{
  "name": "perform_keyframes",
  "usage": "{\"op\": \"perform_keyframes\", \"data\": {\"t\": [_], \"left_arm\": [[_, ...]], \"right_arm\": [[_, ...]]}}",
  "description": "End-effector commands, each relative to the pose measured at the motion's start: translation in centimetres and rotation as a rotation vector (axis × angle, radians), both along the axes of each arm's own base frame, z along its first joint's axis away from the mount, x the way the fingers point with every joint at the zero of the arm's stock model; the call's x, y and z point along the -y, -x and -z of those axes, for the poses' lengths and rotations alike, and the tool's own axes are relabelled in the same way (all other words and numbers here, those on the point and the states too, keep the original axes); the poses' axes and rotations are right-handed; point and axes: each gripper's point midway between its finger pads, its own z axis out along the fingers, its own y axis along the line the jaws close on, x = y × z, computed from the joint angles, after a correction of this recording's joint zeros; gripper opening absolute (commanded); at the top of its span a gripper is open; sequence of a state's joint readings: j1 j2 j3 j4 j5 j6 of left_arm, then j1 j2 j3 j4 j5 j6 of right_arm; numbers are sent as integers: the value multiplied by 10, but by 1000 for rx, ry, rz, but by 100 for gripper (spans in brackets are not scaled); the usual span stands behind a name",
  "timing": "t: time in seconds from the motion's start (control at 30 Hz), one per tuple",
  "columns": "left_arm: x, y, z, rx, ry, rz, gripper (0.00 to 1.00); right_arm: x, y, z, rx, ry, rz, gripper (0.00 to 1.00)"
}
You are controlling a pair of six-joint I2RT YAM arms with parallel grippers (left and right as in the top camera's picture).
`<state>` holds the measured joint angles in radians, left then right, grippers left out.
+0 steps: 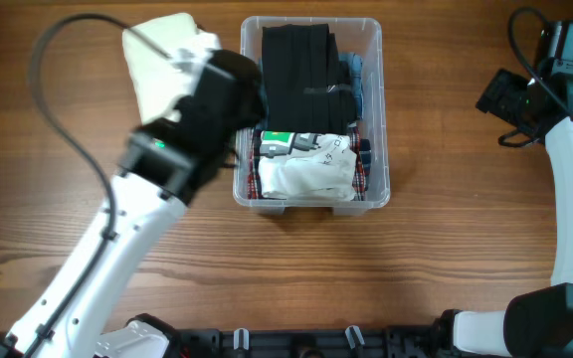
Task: Pack container
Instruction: 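Move left gripper back to the cream folded garment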
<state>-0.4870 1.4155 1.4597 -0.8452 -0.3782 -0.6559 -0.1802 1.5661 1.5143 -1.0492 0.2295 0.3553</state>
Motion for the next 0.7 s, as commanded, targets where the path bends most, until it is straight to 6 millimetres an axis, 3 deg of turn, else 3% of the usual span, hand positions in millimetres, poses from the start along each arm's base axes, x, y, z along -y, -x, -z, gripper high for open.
{"op": "perform_keyframes", "data": {"t": [0.0, 0.07, 0.23, 0.4, 0.5, 0.67], "left_arm": [[-79, -8, -1, -22, -33, -186, 96], [-101, -12, 7, -62, -21, -175, 97], [-116, -37, 23, -95, 73, 35, 100], [-165, -53, 83, -239, 46, -26, 100], [-172, -61, 110, -294, 53, -40, 100], [-175, -79, 130, -290, 50, -44, 100]], "right_arm": [[1, -1, -4, 15, 6, 12, 100], [1, -1, -4, 14, 6, 12, 100], [1, -1, -4, 14, 6, 12, 100], [1, -1, -4, 14, 6, 12, 100], [1, -1, -4, 14, 6, 12, 100], [1, -1, -4, 15, 6, 12, 100]]}}
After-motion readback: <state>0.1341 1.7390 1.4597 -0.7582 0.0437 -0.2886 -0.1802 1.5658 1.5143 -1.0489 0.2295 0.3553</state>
